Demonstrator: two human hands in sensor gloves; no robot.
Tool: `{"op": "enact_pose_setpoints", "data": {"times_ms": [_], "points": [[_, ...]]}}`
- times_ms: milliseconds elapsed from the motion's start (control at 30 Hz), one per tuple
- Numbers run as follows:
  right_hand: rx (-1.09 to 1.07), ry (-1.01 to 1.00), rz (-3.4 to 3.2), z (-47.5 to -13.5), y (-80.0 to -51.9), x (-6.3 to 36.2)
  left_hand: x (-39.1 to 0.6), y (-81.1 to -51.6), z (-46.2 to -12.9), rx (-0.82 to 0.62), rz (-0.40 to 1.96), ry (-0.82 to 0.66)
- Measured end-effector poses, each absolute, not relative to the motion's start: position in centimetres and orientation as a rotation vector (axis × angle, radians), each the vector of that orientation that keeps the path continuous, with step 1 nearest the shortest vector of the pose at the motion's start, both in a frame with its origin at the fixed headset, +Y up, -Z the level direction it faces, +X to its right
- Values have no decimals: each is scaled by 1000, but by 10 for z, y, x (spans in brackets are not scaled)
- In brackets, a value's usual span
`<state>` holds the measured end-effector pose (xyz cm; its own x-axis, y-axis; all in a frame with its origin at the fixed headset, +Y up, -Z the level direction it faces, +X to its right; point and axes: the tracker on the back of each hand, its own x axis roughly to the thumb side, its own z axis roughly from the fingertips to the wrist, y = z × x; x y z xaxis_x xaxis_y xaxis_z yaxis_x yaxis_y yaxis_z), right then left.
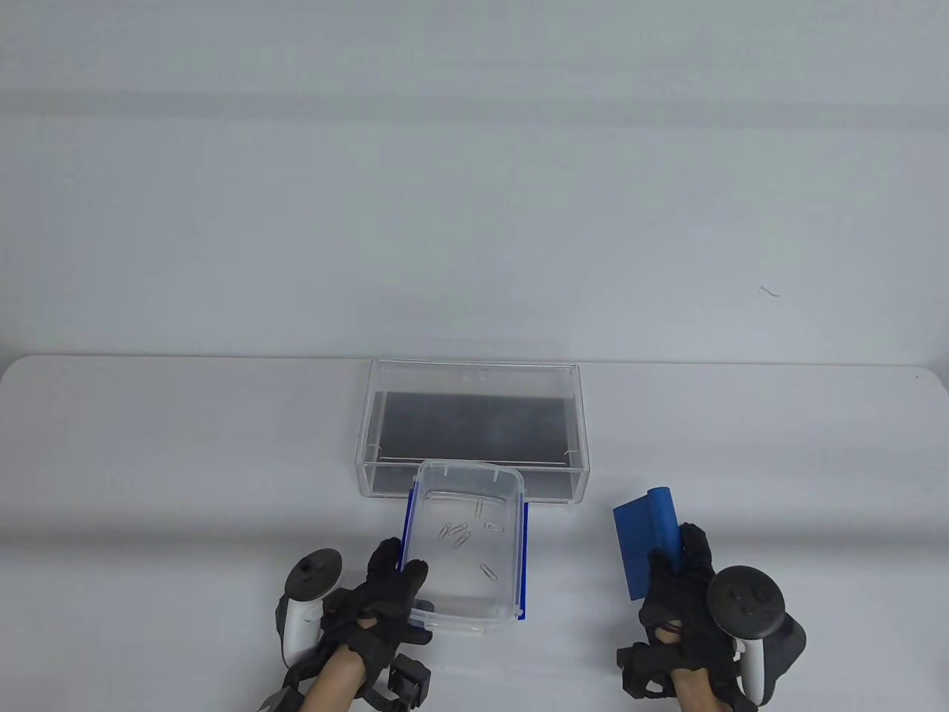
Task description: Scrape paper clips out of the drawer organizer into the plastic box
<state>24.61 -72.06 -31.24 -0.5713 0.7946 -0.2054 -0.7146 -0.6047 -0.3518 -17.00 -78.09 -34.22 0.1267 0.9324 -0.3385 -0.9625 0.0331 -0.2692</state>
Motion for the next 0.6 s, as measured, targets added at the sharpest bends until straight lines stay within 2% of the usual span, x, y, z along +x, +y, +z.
{"op": "enact_pose_setpoints", "data": {"times_ms": [200,267,433,600], "points": [[-423,-283,2187,-311,-722,247,-185,-758,-347,-430,1523,58],[-415,-280,2186,-311,-722,246,-199,-745,-349,-366,1544,75],[-388,-287,2220,-313,-722,245,-259,-712,-357,-152,1435,184],[-371,-297,2239,-315,-720,245,-320,-700,-357,-41,1296,329]]}}
